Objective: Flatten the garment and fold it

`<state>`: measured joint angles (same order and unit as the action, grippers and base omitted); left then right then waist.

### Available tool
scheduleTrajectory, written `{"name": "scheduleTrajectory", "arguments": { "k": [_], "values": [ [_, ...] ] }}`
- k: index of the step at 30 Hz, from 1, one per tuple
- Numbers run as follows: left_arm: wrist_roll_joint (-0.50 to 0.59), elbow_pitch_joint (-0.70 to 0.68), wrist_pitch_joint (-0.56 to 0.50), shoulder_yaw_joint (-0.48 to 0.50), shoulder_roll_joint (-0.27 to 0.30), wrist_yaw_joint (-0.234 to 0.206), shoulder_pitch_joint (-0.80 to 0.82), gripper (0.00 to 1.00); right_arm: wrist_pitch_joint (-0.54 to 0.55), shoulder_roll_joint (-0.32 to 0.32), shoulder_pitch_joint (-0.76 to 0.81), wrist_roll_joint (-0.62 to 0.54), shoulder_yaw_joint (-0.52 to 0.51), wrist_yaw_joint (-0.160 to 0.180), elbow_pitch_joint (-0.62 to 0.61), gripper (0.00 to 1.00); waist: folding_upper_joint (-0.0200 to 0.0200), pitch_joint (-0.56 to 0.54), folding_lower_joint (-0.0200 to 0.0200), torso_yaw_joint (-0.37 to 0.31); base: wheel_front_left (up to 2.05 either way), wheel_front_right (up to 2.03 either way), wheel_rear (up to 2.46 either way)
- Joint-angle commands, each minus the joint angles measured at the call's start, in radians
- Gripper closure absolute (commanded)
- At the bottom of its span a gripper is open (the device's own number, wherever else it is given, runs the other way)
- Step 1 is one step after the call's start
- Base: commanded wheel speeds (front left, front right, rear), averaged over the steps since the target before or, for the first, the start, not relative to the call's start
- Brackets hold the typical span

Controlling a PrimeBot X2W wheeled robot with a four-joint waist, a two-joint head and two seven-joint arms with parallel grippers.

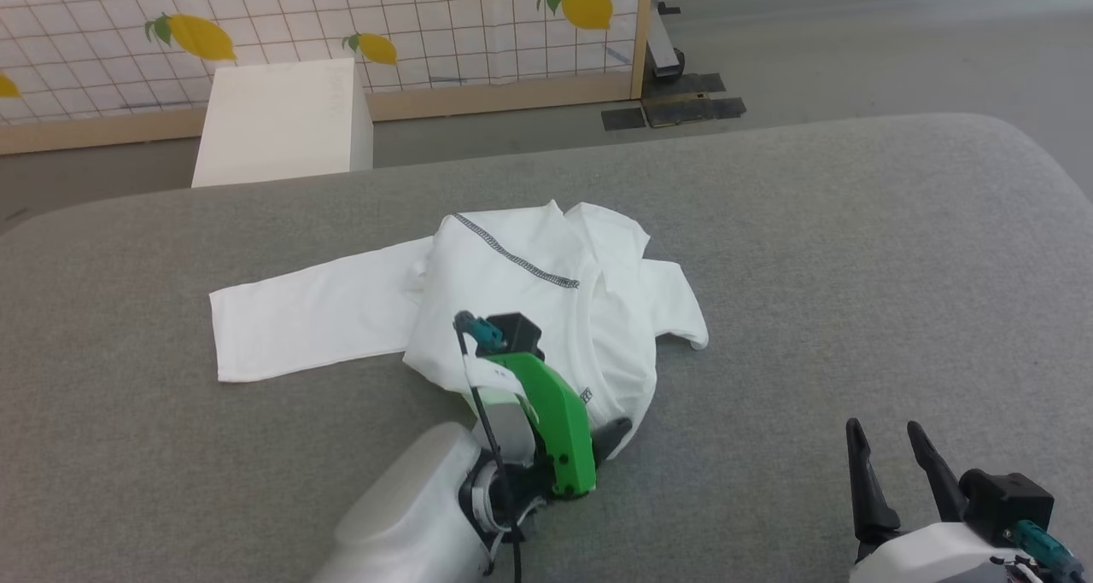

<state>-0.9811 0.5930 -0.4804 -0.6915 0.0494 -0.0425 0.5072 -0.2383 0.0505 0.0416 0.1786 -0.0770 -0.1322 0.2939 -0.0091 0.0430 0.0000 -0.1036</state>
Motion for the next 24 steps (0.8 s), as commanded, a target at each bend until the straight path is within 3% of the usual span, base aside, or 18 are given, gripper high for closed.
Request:
{"name": "scheduleTrajectory", "arguments": {
  "k": [1,9,14,19,22,24],
  "values": [
    [-0.017,-0.022,0.008,0.021,0.001,-0.006,0.024,0.0,-0.008,0.0,0.005,0.006,-0.002,0.002,0.004,0.0,0.0088,-0.019,0.0,0.014,0.0,0.0,0.0],
    [-0.108,-0.212,0.106,0.2,0.057,-0.028,0.03,0.0,-0.008,0.0,0.026,0.008,-0.022,0.002,-0.003,0.0,0.0088,-0.066,0.0,0.056,0.0,0.0,0.0],
    [-0.103,-0.32,0.259,0.321,0.123,-0.034,-0.019,0.0,0.0,0.0,0.03,0.008,-0.033,0.002,-0.024,0.0,0.0088,-0.081,0.0,0.073,0.0,0.0,0.0],
    [0.053,-0.389,0.486,0.385,0.241,-0.057,-0.105,0.0,0.009,0.0,0.032,0.012,-0.04,0.002,-0.044,0.0,0.0088,-0.085,0.0,0.081,0.0,0.0,0.0],
    [0.188,-0.407,0.643,0.401,0.315,-0.104,-0.195,0.0,0.015,0.0,0.031,0.016,-0.039,0.002,-0.054,0.0,0.0088,-0.08,0.0,0.081,0.0,0.0,0.0],
    [0.243,-0.431,0.7,0.409,0.333,-0.135,-0.252,0.0,0.022,0.0,0.03,0.008,-0.038,0.002,-0.061,0.0,0.0088,-0.071,0.0,0.082,0.0,0.0,0.0]
  ]
}}
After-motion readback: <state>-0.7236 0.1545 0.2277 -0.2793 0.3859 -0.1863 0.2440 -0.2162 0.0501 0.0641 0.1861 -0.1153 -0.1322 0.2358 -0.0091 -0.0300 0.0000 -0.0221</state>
